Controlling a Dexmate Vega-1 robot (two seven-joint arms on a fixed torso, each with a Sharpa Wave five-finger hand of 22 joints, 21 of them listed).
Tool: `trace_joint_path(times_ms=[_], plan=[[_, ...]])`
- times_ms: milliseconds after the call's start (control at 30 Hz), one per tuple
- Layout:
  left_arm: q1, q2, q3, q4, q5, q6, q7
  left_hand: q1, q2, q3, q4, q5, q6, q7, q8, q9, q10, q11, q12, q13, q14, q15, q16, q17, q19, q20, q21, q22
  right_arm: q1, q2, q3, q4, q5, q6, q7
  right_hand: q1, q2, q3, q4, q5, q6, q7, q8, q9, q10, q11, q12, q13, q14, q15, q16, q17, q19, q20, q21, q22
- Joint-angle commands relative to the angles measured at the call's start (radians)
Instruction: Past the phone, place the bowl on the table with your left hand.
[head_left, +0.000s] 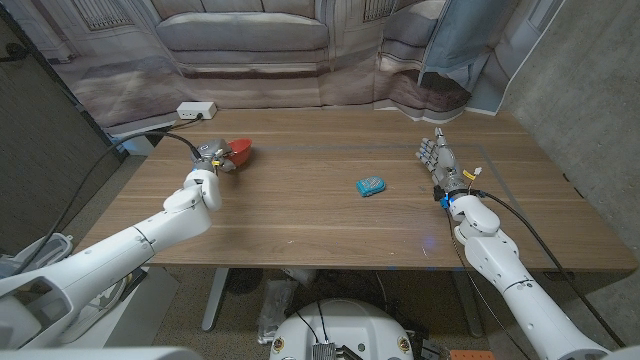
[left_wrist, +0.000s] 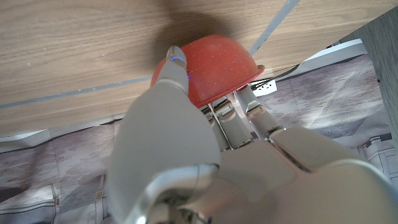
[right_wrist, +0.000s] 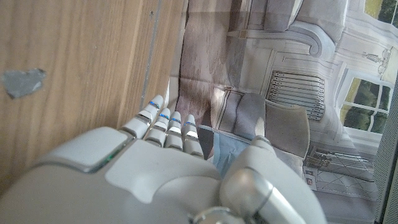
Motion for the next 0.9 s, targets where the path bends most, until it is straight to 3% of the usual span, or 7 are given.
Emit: trace_joint_path(times_ms=[33, 900], plan=[[-0.009, -0.009, 0.01, 0.028, -0.012, -0.012, -0.003, 0.023, 0.029, 0.013, 0.011, 0.005, 0.059, 0.041, 0.005, 0.007, 0.006, 0.0, -0.001, 0.006, 0.007, -0.065, 0.0, 0.006, -0.005, -0.126, 0.011, 0.001, -0.005, -0.004, -0.003, -0.004, 0.001, -0.003, -0.008, 0.007, 0.001, -0.004, -0.003, -0.002, -0.001, 0.001, 0.003, 0.003, 0.009, 0.0, -0.003, 0.004, 0.007, 0.001, -0.002, 0.003, 0.01, -0.033, -0.006, 0.004], [-0.054, -0.047, 0.053, 0.083, -0.042, -0.009, -0.057, 0.025, 0.03, 0.014, 0.01, 0.004, 0.06, 0.041, 0.001, 0.007, 0.011, 0.0, -0.008, 0.01, -0.002, -0.065, -0.011, 0.017, -0.017, -0.124, 0.026, -0.008, 0.001, 0.003, 0.006, 0.024, 0.009, -0.004, 0.009, 0.006, 0.002, -0.006, -0.004, -0.003, 0.001, 0.0, 0.003, 0.003, 0.009, 0.003, -0.003, 0.004, 0.007, 0.004, -0.002, 0.004, 0.008, -0.031, -0.01, 0.004]])
